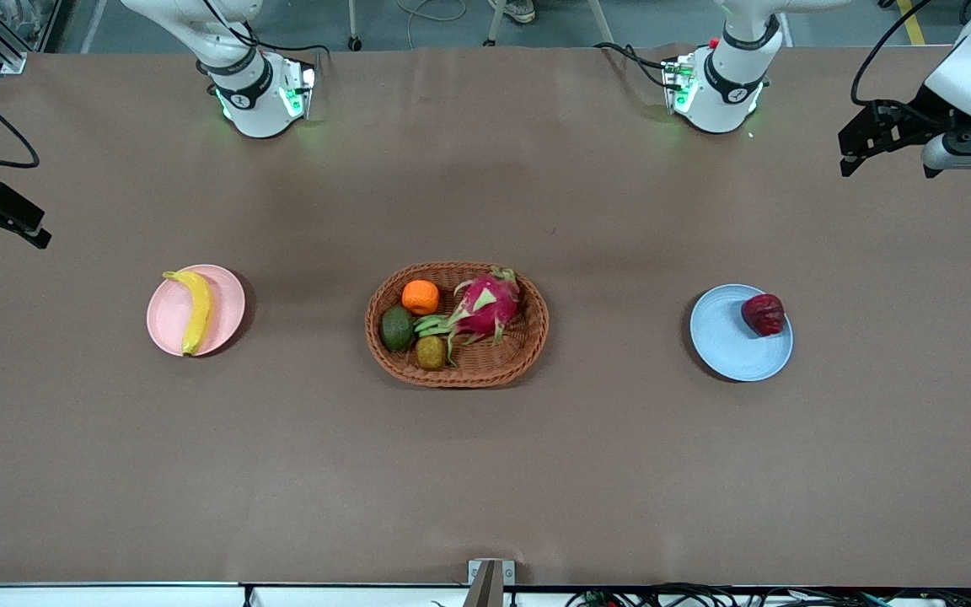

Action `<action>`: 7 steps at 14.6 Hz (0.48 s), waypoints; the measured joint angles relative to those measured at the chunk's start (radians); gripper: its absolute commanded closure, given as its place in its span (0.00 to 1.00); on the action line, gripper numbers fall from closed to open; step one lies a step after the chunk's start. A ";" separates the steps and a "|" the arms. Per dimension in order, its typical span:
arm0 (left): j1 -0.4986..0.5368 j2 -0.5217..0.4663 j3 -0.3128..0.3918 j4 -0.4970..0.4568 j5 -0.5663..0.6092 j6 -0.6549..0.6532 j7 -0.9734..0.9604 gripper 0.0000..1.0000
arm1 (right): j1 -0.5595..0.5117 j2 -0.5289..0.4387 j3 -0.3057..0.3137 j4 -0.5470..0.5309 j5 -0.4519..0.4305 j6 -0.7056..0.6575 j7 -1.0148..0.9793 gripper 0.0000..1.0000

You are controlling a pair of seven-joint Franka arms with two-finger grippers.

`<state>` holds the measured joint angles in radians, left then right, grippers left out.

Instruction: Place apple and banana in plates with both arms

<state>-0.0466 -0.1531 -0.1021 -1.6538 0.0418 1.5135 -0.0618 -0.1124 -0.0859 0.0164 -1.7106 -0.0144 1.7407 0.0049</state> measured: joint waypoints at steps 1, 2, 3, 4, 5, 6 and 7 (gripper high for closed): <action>0.000 0.001 0.000 0.001 0.000 0.000 0.000 0.00 | 0.000 0.000 0.000 0.000 0.000 0.004 0.000 0.00; 0.000 0.004 0.000 0.002 0.000 0.000 0.000 0.00 | 0.000 0.000 0.001 0.000 0.000 0.005 0.000 0.00; 0.000 0.006 0.000 0.002 0.000 0.000 0.000 0.00 | 0.000 0.000 0.002 0.000 0.000 0.008 0.000 0.00; 0.000 0.009 0.000 0.002 0.000 0.000 0.000 0.00 | 0.000 0.000 0.003 0.000 0.000 0.012 0.000 0.00; 0.000 0.010 0.000 0.002 0.000 0.000 0.000 0.00 | 0.000 0.000 0.004 0.000 0.000 0.013 0.000 0.00; 0.000 0.011 0.000 0.002 -0.005 -0.003 0.000 0.00 | 0.000 0.000 0.004 -0.001 0.000 0.012 0.000 0.00; 0.000 0.012 0.000 0.002 -0.018 -0.007 0.000 0.00 | 0.000 0.000 0.004 -0.001 0.000 0.008 0.000 0.00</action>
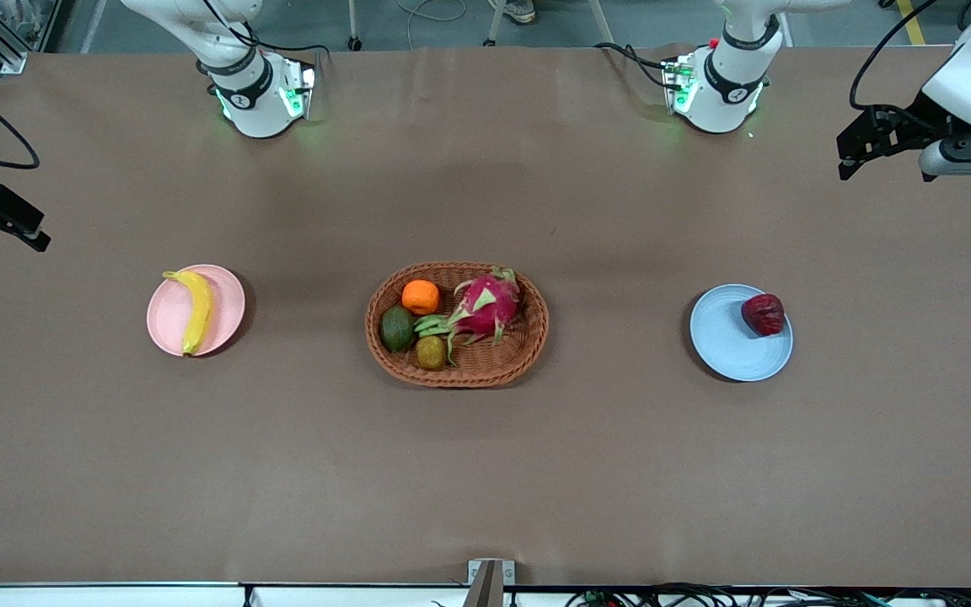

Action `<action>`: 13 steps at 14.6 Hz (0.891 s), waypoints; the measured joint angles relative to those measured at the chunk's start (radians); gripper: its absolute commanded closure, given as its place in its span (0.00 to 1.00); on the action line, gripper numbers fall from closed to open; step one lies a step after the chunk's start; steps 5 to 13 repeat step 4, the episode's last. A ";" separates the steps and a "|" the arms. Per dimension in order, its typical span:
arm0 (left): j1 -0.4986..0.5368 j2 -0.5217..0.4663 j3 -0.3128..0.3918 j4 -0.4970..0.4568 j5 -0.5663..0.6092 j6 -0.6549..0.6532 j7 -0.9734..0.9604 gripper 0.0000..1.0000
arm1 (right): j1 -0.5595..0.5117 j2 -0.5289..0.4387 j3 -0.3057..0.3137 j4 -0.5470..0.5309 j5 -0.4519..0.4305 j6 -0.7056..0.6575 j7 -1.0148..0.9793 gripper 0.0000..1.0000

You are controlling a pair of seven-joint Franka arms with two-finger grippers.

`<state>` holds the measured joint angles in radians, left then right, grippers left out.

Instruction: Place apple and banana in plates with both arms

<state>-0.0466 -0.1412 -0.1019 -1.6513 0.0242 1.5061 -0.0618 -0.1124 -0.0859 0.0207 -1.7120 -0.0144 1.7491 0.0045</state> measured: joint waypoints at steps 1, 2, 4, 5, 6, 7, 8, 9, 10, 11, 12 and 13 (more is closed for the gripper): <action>0.000 0.000 0.000 0.000 -0.010 -0.003 0.000 0.00 | 0.000 0.000 0.000 -0.001 0.000 -0.004 -0.001 0.00; 0.000 0.000 0.000 0.000 -0.014 -0.005 0.000 0.00 | 0.000 0.000 0.000 -0.001 0.000 -0.008 -0.005 0.00; 0.001 0.000 0.000 0.000 -0.016 -0.006 0.000 0.00 | 0.000 0.000 0.000 -0.001 0.000 -0.023 -0.016 0.00; 0.001 0.000 0.000 0.000 -0.016 -0.006 0.000 0.00 | 0.000 0.000 0.000 -0.001 0.000 -0.023 -0.016 0.00; 0.001 0.000 0.000 0.000 -0.016 -0.006 0.000 0.00 | 0.000 0.000 0.000 -0.001 0.000 -0.023 -0.016 0.00; 0.001 0.000 0.000 0.000 -0.016 -0.006 0.000 0.00 | 0.000 0.000 0.000 -0.001 0.000 -0.023 -0.016 0.00; 0.001 0.000 0.000 0.000 -0.016 -0.006 0.000 0.00 | 0.000 0.000 0.000 -0.001 0.000 -0.023 -0.016 0.00; 0.001 0.000 0.000 0.000 -0.016 -0.006 0.000 0.00 | 0.000 0.000 0.000 -0.001 0.000 -0.023 -0.016 0.00; 0.001 0.000 0.000 0.000 -0.016 -0.006 0.000 0.00 | 0.000 0.000 0.000 -0.001 0.000 -0.023 -0.016 0.00; 0.001 0.000 0.000 0.000 -0.016 -0.006 0.000 0.00 | 0.000 0.000 0.000 -0.001 0.000 -0.023 -0.016 0.00; 0.001 0.000 0.000 0.000 -0.016 -0.006 0.000 0.00 | 0.000 0.000 0.000 -0.001 0.000 -0.023 -0.016 0.00; 0.001 0.000 0.000 0.000 -0.016 -0.006 0.000 0.00 | 0.000 0.000 0.000 -0.001 0.000 -0.023 -0.016 0.00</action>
